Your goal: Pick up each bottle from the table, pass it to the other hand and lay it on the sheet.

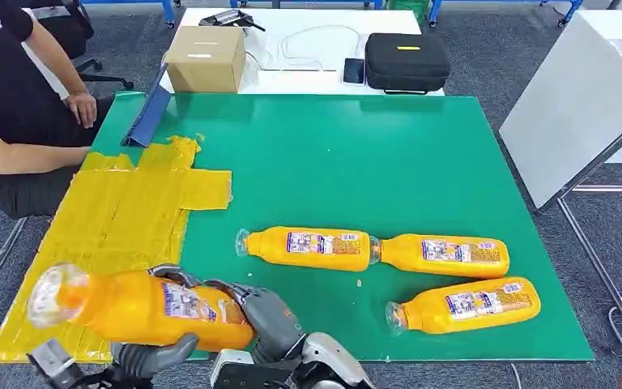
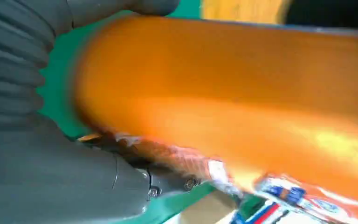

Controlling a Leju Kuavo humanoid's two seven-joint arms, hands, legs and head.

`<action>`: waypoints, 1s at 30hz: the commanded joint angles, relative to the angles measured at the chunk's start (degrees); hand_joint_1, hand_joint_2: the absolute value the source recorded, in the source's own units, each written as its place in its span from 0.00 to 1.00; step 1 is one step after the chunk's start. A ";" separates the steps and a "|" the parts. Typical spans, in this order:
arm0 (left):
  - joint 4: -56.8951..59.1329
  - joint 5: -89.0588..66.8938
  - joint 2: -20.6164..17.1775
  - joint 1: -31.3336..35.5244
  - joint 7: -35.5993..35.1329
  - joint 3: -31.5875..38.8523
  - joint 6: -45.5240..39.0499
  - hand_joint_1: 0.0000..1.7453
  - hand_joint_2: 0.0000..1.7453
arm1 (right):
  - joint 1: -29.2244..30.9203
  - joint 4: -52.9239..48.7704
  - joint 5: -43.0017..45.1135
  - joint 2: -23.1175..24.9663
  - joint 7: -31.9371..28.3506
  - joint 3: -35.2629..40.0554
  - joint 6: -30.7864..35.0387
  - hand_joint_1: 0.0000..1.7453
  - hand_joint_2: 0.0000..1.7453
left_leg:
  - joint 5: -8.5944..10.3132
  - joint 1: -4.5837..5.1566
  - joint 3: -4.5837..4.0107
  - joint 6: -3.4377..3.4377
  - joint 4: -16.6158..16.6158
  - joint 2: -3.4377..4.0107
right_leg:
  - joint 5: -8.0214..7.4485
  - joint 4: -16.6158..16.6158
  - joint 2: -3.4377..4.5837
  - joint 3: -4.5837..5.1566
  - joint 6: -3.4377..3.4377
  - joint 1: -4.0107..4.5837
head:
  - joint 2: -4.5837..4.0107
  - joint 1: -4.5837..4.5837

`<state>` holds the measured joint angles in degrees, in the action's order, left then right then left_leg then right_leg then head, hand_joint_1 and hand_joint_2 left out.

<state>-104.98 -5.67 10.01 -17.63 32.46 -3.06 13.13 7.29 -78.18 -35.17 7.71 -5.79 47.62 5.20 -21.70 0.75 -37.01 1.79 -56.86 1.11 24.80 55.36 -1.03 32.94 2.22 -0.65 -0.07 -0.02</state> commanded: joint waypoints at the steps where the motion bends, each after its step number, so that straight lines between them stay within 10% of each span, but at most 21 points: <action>1: 1.05 -26.03 -2.06 6.27 0.96 5.34 -20.09 1.00 1.00 | 1.35 -6.62 -1.56 -6.01 2.13 -8.38 0.28 0.00 1.00 | -0.01 -0.05 0.13 -0.14 0.00 -0.28 | 0.06 -0.01 -0.13 -0.19 -0.07 0.02 | 0.00 0.02; 6: 1.07 -26.07 -2.04 6.23 0.90 5.17 -20.26 1.00 1.00 | 1.19 -6.83 -1.56 -5.82 2.18 -8.60 -0.17 0.00 1.00 | -0.04 -0.05 0.16 -0.10 -0.01 -0.15 | 0.04 -0.02 0.00 -0.23 -0.05 0.02 | 0.00 0.00; 13: 15.34 -69.72 -8.83 9.74 -17.98 4.74 -41.40 1.00 1.00 | 3.07 -10.43 -1.03 -8.87 3.36 -11.04 -1.54 0.00 1.00 | 0.07 0.05 0.16 -0.06 0.11 -0.18 | 0.00 -0.05 -0.08 -0.19 -0.03 -0.06 | 0.00 0.00; 19: 34.63 -78.16 -18.09 14.92 -27.43 2.59 -34.56 1.00 1.00 | 5.99 -5.99 -0.38 -8.99 3.56 -10.13 -2.52 0.00 1.00 | 0.04 -0.01 0.39 -0.18 0.18 -0.09 | -0.01 -0.11 0.05 -0.37 -0.11 -0.02 | 0.00 0.00; 30: 41.29 -80.64 -22.21 18.73 -28.36 -2.07 -31.05 1.00 1.00 | 10.45 -0.16 2.08 -8.44 5.15 -9.97 -4.39 0.00 1.00 | 0.07 -0.05 0.28 -0.15 0.07 -0.03 | -0.02 0.00 0.12 -0.31 -0.09 0.01 | 0.00 0.02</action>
<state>-75.56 -85.00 -7.28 -2.60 4.87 -0.46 -19.80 12.42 -86.31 -34.62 -0.22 -1.38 37.16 2.47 -21.61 0.72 -36.95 1.79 -56.86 1.08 24.79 55.40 -1.04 32.81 2.22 -0.64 -0.07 0.00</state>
